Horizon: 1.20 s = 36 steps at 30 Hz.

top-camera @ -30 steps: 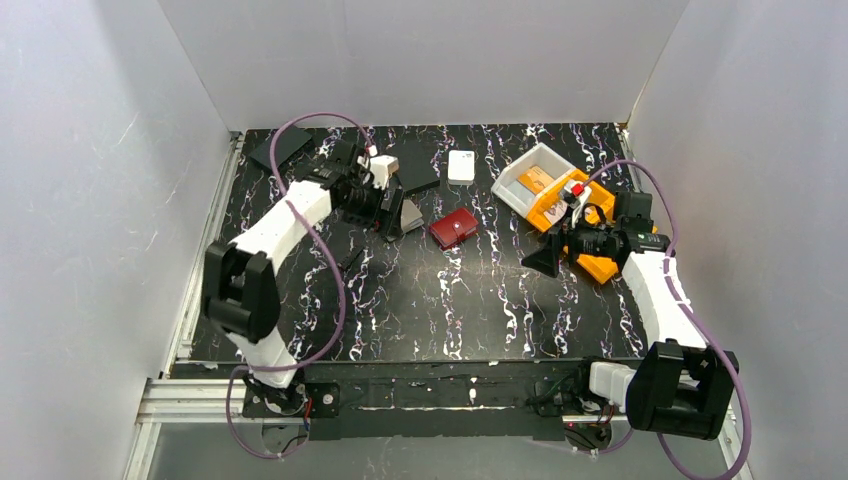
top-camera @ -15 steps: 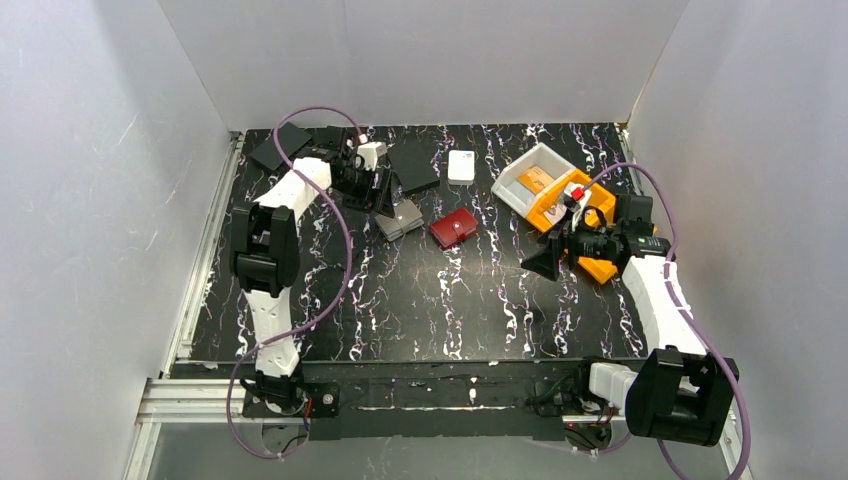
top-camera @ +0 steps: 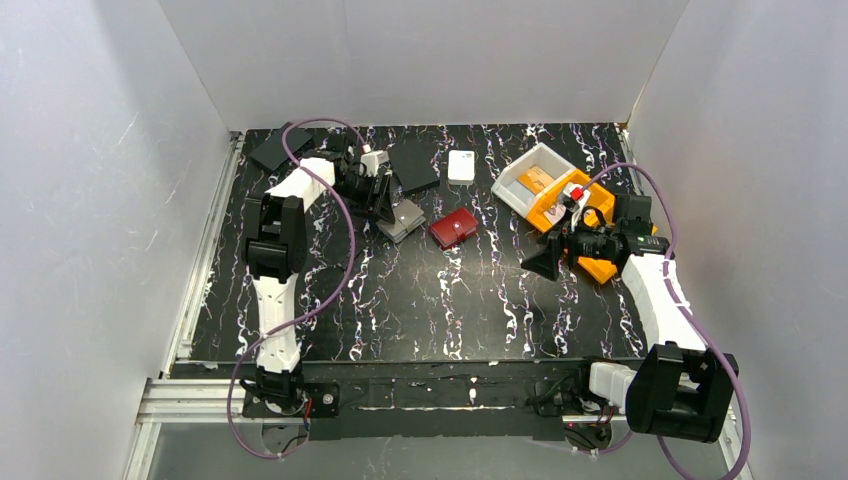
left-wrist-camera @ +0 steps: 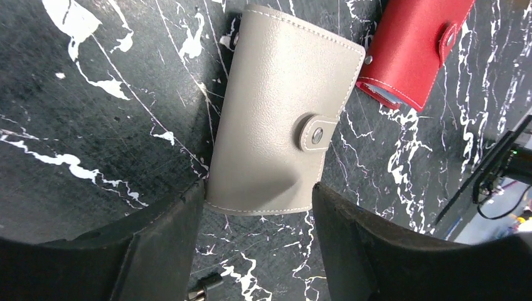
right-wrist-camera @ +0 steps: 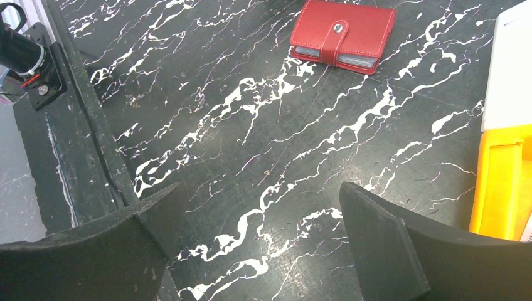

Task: Take the credit cards out of the card holder
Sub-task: Open the card holder at the center of the board.

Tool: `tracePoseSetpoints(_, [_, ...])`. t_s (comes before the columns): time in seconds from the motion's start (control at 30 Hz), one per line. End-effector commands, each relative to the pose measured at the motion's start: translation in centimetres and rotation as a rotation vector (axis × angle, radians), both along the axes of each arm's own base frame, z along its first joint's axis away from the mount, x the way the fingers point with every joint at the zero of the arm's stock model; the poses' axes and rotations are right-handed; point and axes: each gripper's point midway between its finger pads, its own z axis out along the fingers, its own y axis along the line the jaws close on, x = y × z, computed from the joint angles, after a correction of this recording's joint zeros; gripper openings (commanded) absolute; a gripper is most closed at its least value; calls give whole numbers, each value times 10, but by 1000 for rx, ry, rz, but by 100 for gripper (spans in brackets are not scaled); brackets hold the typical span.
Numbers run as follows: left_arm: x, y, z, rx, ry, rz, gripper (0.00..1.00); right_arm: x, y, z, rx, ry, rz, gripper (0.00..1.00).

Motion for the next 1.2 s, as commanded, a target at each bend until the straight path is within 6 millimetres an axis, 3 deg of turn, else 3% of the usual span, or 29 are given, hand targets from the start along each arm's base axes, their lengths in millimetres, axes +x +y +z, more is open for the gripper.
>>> tracePoseSetpoints(0.0, [-7, -6, 7, -67, 46, -12, 61, 1, 2, 4, 10, -26, 19, 100])
tracePoseSetpoints(0.53, [-17, -8, -3, -90, 88, 38, 48, -3, 4, 8, 16, -42, 32, 100])
tracePoseSetpoints(0.87, [-19, -13, 6, -142, 66, 160, 27, -5, 5, 11, 24, -46, 41, 100])
tracePoseSetpoints(1.0, [-26, -12, 7, -156, 66, 223, 8, -7, 8, 9, 30, -31, 56, 100])
tracePoseSetpoints(1.07, [-32, -11, 8, -160, 66, 246, 1, -9, 11, 6, 16, -25, 81, 100])
tracePoseSetpoints(1.17, [-45, -12, 19, -169, 47, 261, 0, -15, 29, -5, -69, -14, 175, 100])
